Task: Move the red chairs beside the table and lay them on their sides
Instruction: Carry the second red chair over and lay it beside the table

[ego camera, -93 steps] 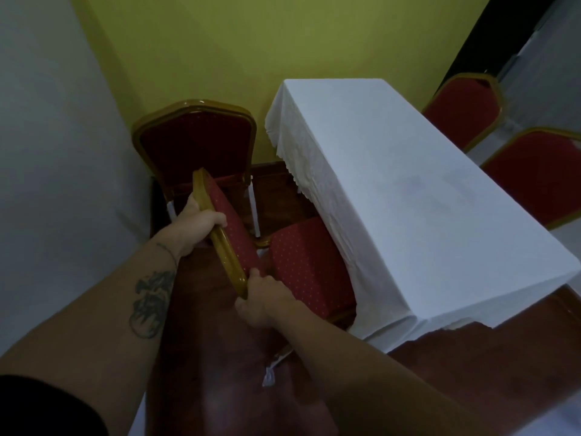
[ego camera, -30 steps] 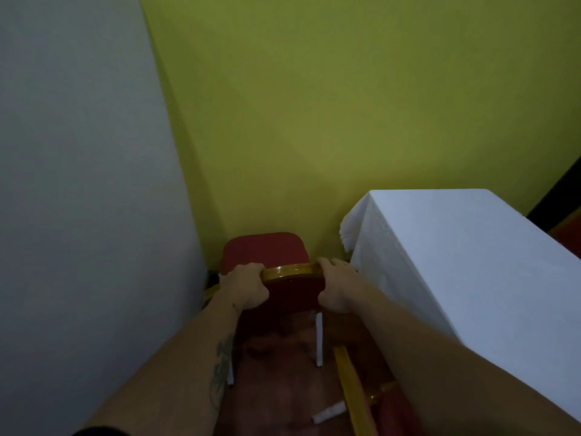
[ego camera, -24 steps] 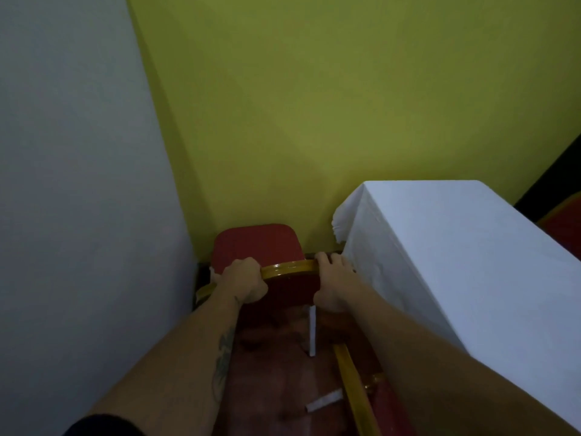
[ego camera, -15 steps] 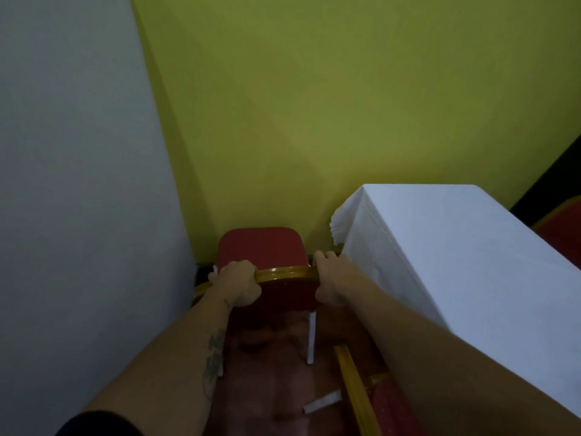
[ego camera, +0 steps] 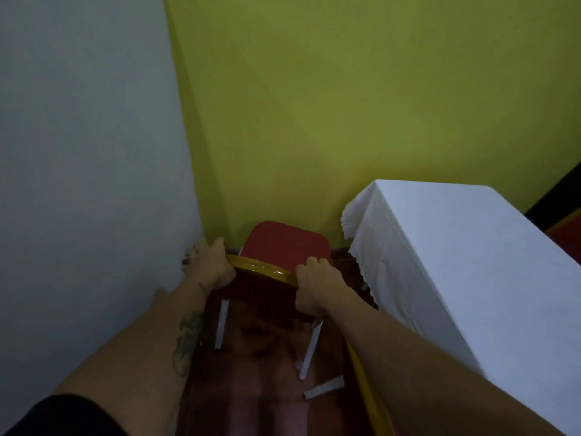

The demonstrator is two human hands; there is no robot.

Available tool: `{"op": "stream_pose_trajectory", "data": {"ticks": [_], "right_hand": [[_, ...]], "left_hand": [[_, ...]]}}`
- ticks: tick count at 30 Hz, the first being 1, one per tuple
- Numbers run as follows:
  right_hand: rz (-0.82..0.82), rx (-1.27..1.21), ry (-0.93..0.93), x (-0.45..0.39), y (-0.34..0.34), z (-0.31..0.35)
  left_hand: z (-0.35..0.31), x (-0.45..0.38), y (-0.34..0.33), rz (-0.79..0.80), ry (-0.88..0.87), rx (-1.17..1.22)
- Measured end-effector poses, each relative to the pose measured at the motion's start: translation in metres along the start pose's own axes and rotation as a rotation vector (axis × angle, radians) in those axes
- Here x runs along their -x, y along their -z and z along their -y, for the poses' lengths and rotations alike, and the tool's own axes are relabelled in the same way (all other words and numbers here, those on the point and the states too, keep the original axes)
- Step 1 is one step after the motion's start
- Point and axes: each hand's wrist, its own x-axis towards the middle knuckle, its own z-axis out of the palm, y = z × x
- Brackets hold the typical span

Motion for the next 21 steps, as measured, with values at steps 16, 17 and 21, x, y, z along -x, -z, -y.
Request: {"op": "stream_pose_trajectory", "data": {"ticks": [16, 17, 21], "right_hand": [[0.050, -0.086, -0.032, 0.030, -0.018, 0.012], [0.045, -0.065, -0.020, 0.031, -0.016, 0.015], [0.045, -0.004, 0.038, 0.033, -0.008, 0.037]], "left_hand": [[-0.057, 0.071, -0.017, 0.047, 0.423, 1.167], [-0.055, 0.070, -0.017, 0.045, 0.423, 1.151], [-0.042, 0.063, -0.009, -0.016, 0.432, 1.079]]}}
